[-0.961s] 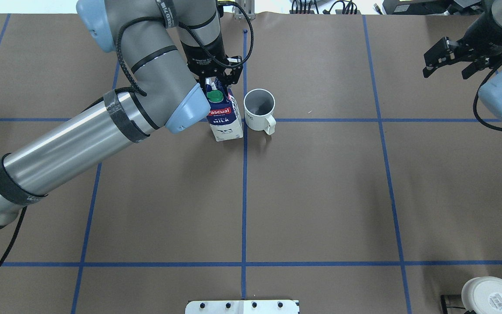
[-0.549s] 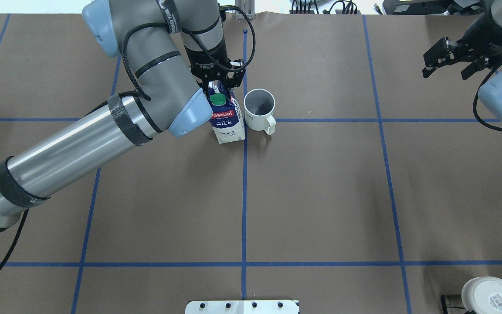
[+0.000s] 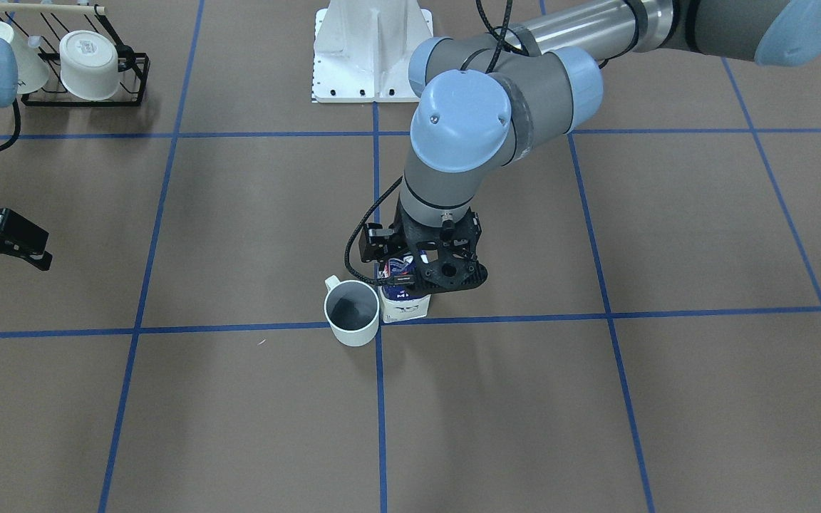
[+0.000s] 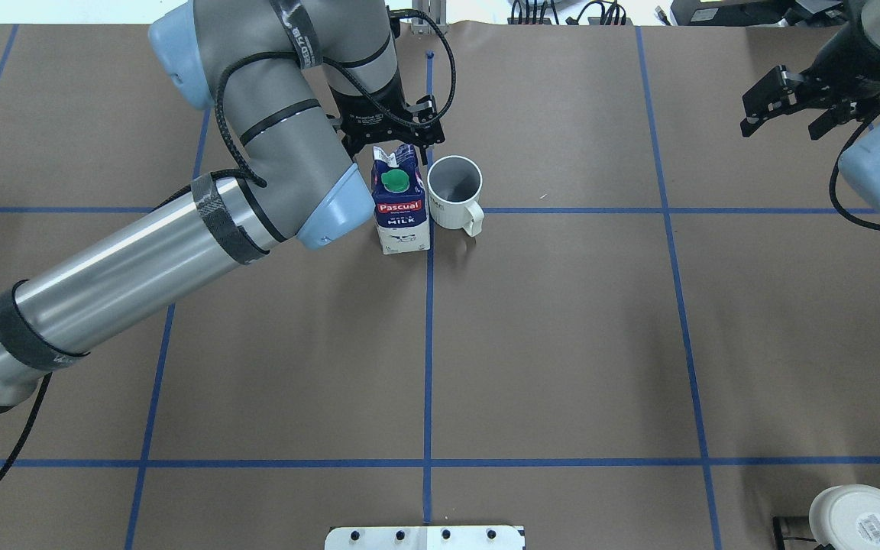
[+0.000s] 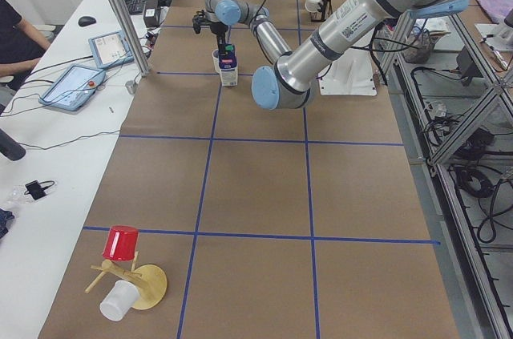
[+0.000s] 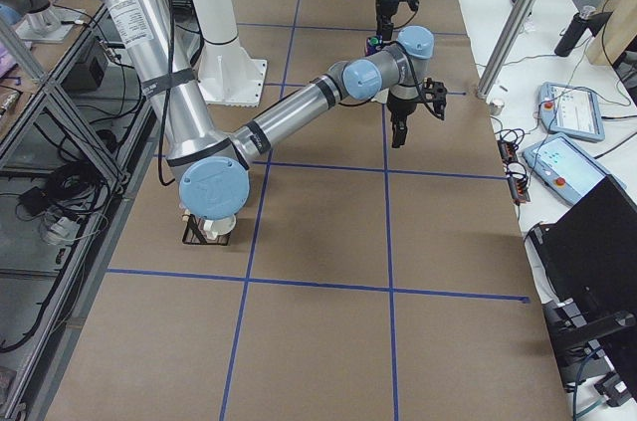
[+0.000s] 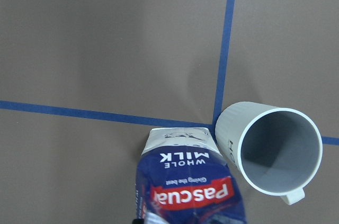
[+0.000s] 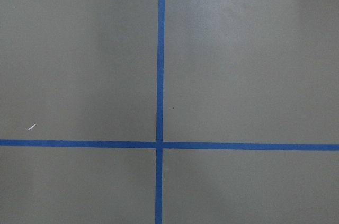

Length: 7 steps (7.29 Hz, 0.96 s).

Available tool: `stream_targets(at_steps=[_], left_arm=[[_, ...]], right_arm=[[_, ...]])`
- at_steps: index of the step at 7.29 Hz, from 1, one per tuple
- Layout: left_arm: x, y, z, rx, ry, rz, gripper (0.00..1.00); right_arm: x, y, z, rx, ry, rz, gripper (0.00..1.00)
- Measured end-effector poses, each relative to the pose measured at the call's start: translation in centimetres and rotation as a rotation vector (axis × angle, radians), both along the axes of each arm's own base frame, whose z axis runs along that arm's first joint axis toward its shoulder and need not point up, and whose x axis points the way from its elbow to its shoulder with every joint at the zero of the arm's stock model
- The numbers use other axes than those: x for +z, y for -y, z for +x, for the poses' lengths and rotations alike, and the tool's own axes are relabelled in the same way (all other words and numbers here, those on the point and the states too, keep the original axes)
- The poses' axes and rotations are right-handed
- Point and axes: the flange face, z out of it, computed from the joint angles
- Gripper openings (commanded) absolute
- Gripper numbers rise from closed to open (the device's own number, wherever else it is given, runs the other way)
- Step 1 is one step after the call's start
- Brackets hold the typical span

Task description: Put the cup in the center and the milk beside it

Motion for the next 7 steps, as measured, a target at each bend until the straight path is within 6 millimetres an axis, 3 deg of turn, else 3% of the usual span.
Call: stream_targets(at_steps=[2, 3, 4, 5, 7], left_arm=[[-1.3, 0.1, -2.1, -0.023, -0.01, 0.011, 0.98], [-1.5, 0.8, -5.1, -0.052, -0.002, 0.014, 0.98], [0.1, 1.4, -10.1, -0.075, 0.006, 0.048, 0.98], [4.1, 1.3, -16.3, -0.075, 0.015, 0.11, 0.98], [14.7, -1.0, -29.2, -0.048, 0.042, 0.188, 0.98]], right_arm=[[0.0, 0.0, 0.2, 0.001, 0.001, 0.001, 1.0], [0.4, 0.1, 0.9, -0.003, -0.001, 0.009, 1.0], [1.8, -0.1, 2.3, -0.018, -0.01, 0.023, 1.0], [3.8, -0.4, 3.9, -0.025, -0.022, 0.024, 1.0], [6.7, -1.0, 7.1, 0.005, -0.038, -0.007, 1.0]])
